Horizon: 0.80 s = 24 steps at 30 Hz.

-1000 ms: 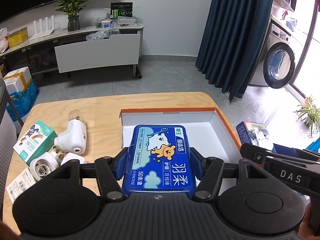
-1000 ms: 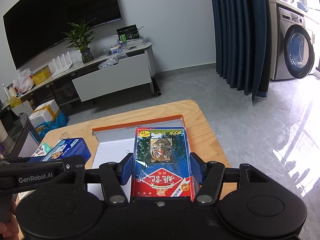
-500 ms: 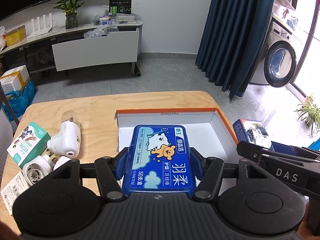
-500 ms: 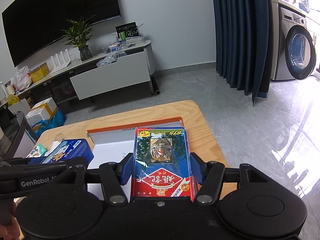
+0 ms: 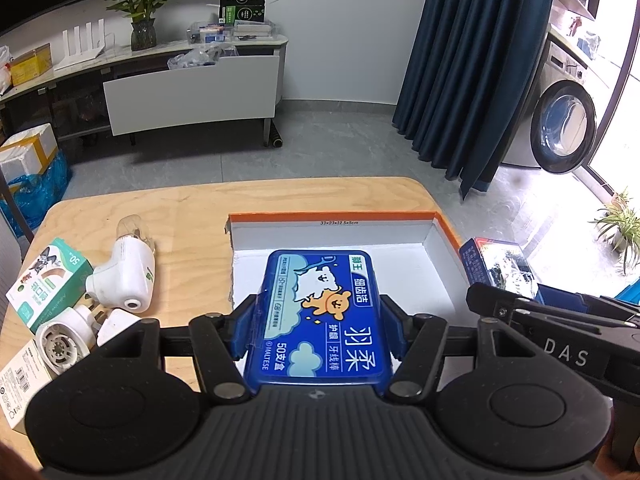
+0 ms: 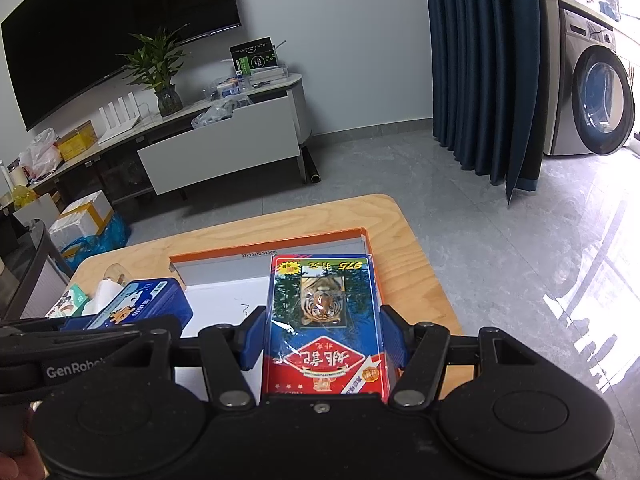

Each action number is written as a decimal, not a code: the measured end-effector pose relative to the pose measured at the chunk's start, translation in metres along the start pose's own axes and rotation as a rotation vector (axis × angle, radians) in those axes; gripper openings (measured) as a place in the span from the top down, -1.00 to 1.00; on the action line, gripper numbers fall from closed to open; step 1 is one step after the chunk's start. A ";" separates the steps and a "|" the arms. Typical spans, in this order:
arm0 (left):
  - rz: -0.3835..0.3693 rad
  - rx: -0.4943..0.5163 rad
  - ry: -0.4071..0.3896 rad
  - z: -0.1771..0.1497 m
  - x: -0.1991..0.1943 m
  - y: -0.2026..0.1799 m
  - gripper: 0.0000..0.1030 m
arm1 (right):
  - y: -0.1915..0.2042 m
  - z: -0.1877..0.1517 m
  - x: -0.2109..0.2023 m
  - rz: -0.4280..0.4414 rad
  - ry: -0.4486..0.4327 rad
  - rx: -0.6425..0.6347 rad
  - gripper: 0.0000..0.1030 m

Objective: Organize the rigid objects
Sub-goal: 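Carry the blue tin and red card box over the open white box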

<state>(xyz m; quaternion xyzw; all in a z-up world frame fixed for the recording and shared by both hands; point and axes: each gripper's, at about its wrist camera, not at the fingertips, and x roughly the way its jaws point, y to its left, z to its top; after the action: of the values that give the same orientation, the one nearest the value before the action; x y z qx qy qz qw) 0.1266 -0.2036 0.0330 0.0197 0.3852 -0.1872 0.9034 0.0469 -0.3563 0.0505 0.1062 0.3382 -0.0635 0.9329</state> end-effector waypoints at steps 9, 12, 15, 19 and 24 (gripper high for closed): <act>-0.003 -0.003 0.007 0.000 0.004 0.001 -0.23 | 0.000 0.000 0.009 -0.003 0.017 -0.006 -0.38; -0.001 -0.006 0.010 0.000 0.005 0.001 -0.23 | 0.000 0.000 0.012 -0.004 0.020 -0.004 -0.38; -0.001 -0.010 0.010 0.001 0.007 0.001 -0.23 | 0.001 0.000 0.012 -0.005 0.020 -0.007 -0.38; -0.003 -0.017 0.012 0.000 0.009 0.002 -0.23 | 0.002 0.000 0.015 -0.007 0.022 -0.012 -0.38; -0.005 -0.017 0.015 0.001 0.013 0.002 -0.23 | 0.002 0.000 0.019 -0.008 0.027 -0.011 -0.38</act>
<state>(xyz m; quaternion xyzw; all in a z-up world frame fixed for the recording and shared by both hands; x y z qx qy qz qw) 0.1359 -0.2064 0.0239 0.0126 0.3934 -0.1862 0.9002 0.0616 -0.3554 0.0386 0.1006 0.3513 -0.0642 0.9286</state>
